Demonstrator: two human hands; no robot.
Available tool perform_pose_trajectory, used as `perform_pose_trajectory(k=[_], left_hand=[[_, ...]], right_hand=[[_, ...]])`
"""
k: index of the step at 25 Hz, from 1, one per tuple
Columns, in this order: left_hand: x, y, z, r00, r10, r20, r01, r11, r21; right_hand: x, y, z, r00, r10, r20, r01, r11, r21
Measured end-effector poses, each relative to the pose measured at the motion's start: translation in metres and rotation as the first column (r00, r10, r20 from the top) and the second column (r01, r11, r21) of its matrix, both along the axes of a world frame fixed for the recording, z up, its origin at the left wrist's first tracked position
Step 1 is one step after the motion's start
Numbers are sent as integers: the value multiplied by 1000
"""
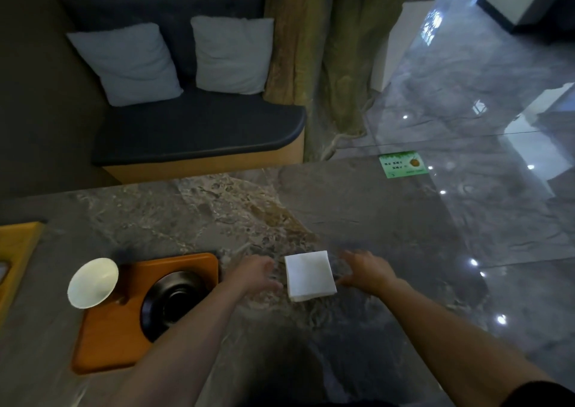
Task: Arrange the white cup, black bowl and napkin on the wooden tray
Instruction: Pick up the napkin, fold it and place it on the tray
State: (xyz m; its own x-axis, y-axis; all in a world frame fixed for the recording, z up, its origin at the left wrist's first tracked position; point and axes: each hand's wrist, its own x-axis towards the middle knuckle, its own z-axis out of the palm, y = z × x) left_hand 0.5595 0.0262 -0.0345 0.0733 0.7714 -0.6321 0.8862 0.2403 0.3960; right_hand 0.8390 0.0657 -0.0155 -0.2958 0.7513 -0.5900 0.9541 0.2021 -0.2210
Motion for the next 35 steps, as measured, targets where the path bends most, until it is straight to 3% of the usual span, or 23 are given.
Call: perform_pose_trajectory(k=[12,20,25,29,35], left_hand=[[33,27,-20,994,-24,-107,25,1000,4],[45,27,-18,994,23,-108,-13,995,99],[53,18,-16,988,89,-127,-75,991,111],[55,3,-11,978,204,-31,-199,973,113],[52,-26,-5,865,421,273,-437,899,-1]], right_hand=[[-35,30,-30,975,217,38,-217,976,13],[-43,28,-32,987,161,-22,-161,986,34],[-41,20,-25,990,9,-137,-10,1000,-7],[-36,7,-16,960,-157,-231,138,986,-94],[-24,-23,3,758,-491,-429,375,867,-329]])
